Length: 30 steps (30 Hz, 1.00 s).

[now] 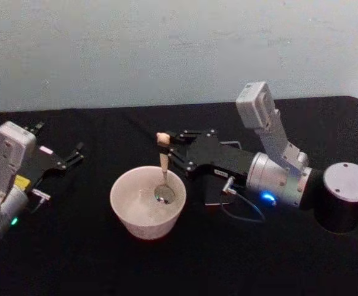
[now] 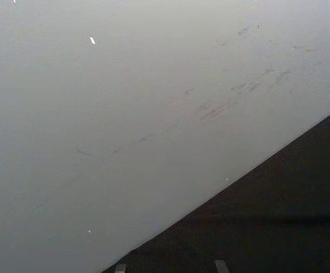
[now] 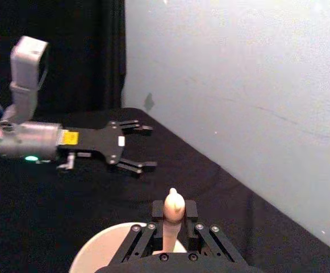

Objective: Pick up the stirring spoon with one hand, stir inside the cup, then place it back in its original position.

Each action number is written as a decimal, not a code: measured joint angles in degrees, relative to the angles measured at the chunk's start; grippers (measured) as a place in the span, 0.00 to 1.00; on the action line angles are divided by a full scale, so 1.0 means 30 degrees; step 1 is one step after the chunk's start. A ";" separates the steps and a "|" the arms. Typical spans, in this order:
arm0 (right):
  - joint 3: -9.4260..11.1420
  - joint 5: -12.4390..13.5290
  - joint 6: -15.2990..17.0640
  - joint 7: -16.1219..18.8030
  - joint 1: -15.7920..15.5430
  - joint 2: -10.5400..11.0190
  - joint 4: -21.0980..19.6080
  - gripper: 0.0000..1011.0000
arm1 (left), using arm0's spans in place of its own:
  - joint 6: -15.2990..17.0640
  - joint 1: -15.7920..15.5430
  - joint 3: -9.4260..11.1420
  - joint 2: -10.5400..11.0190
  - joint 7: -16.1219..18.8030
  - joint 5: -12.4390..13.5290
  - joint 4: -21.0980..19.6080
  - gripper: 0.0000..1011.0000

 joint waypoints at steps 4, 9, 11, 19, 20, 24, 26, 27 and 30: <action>-0.0055 0.0407 0.0294 0.0267 -0.0318 0.0342 -0.0536 0.22 | 0.0000 -0.0002 0.0000 0.0000 0.0000 -0.0001 0.0001 0.99; -0.0098 0.0833 0.0627 0.0155 -0.0465 0.0325 -0.0751 0.22 | 0.0000 -0.0001 0.0000 0.0000 0.0000 -0.0001 0.0000 0.99; -0.0095 0.0964 0.0713 0.0069 -0.0482 0.0287 -0.0790 0.22 | 0.0000 -0.0001 0.0000 0.0000 0.0000 -0.0001 0.0001 0.99; 0.0008 0.1416 0.1035 -0.0667 -0.0444 0.0021 -0.0942 0.22 | 0.0000 -0.0001 0.0000 0.0000 0.0001 -0.0001 0.0001 0.99; 0.0032 0.1444 0.1058 -0.0758 -0.0435 -0.0001 -0.0945 0.22 | 0.0000 -0.0001 0.0001 0.0000 0.0000 -0.0001 0.0001 0.99; 0.0251 0.1685 0.1215 -0.1159 -0.0379 -0.0152 -0.0985 0.22 | 0.0000 -0.0002 0.0000 0.0000 0.0000 -0.0001 0.0001 0.99; 0.0424 0.1844 0.1283 -0.1366 -0.0323 -0.0223 -0.1023 0.22 | 0.0000 0.0000 0.0001 0.0000 0.0000 -0.0002 0.0000 0.99; 0.0499 0.1906 0.1297 -0.1429 -0.0307 -0.0246 -0.1044 0.22 | 0.0000 -0.0001 0.0001 0.0000 0.0000 -0.0001 0.0000 0.99; 0.0834 0.2202 0.1343 -0.1688 -0.0262 -0.0290 -0.1161 0.22 | 0.0000 -0.0002 0.0000 0.0000 0.0001 0.0000 -0.0001 0.99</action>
